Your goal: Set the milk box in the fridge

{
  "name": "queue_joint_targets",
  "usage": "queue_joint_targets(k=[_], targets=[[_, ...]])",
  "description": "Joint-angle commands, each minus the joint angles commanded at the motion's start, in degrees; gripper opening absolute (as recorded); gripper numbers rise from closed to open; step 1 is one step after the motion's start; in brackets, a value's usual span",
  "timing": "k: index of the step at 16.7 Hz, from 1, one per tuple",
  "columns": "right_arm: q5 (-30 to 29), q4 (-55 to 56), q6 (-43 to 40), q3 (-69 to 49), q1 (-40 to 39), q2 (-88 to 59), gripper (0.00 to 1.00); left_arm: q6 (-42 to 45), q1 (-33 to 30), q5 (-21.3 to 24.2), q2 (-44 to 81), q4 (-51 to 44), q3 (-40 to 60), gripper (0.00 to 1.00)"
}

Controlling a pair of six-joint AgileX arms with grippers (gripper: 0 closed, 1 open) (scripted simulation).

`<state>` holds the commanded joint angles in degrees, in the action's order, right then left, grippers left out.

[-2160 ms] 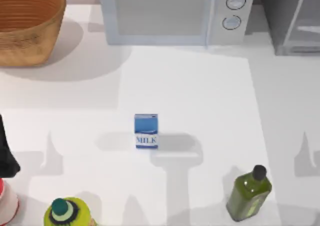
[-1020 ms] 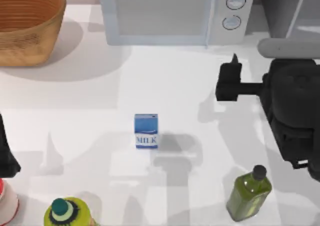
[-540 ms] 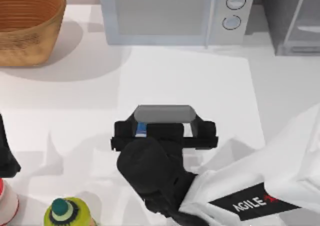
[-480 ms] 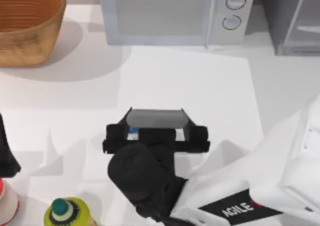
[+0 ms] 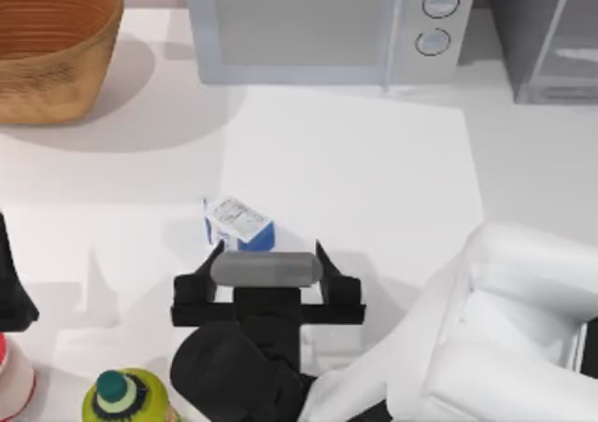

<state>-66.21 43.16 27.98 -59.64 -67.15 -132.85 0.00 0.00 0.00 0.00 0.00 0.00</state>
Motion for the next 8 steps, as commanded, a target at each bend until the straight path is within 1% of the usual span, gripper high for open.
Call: queue_joint_targets(k=[4, 8], targets=[[0.96, 0.83, -1.36, -0.91, 1.13, -0.5, 1.0, 0.0, 0.0, 0.0, 0.0, 0.0, 0.0, 1.0], [3.88, 3.8, -4.61, -3.83, 4.43, -3.45, 1.0, 0.0, 0.0, 0.0, 0.0, 0.0, 0.0, 1.0]])
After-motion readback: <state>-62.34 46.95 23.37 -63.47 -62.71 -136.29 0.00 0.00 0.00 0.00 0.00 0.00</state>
